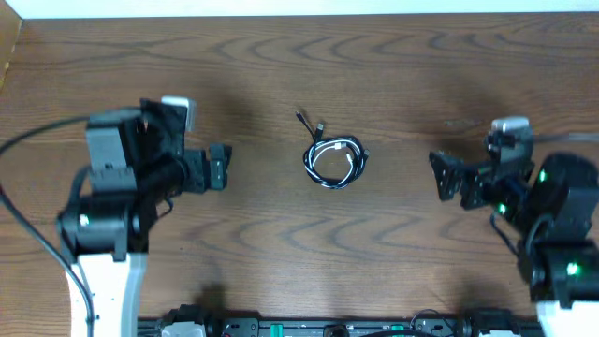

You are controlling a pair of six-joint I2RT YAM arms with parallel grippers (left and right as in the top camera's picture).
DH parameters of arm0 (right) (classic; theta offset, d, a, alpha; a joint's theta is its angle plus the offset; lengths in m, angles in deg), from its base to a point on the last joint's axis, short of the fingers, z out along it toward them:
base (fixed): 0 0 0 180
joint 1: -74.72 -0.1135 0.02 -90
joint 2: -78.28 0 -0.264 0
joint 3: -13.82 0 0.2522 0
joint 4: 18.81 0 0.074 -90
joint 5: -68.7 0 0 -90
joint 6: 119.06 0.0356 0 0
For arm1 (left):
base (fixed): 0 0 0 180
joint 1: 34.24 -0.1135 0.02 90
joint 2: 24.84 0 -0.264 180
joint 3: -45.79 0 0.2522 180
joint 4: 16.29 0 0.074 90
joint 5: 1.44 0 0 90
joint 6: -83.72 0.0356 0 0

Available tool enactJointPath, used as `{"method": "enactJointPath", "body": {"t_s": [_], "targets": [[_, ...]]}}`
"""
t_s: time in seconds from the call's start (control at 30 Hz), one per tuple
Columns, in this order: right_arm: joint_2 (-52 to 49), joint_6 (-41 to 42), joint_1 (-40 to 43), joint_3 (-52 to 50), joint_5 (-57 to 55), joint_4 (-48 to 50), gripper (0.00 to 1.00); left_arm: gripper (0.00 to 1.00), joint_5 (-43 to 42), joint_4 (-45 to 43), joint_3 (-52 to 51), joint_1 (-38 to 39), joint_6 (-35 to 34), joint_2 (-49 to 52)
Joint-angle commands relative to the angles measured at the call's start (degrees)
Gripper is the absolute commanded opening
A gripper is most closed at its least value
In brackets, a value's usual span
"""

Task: Untangle cables
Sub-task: 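Raise both arms and move the left gripper toward the cable coil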

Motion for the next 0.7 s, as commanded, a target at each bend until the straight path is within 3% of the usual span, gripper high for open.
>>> {"method": "enactJointPath", "body": {"t_s": [0.0,0.07,0.2,0.47,0.57,0.67], "targets": [[-6.3,0.3,-0.5,7.3,3.1,-3.3,0.99,0.98,-5.2,2.3,5.3,1.4,-0.3,5.7],[-8.9,0.3,-0.5,9.3,4.9,-3.8,0.99,0.98,-6.1,2.8,6.5,3.1,-0.3,8.5],[-12.0,0.3,-0.5,10.0,9.5,-0.8,0.99,0.98,-16.4,0.6,6.6,6.4,-0.3,12.8],[-13.9,2.7,-0.5,9.9,13.7,0.9,0.99,0.98,-21.3,-5.3,6.2,9.9,-0.5,18.8],[-13.9,2.7,-0.5,9.8,15.5,0.9,0.99,0.97,-20.9,-7.1,6.2,12.2,-1.0,22.4],[-13.9,2.7,-0.5,9.8,15.5,1.0,0.99,0.9,-13.4,-9.2,6.2,15.2,-7.5,27.4]]}}
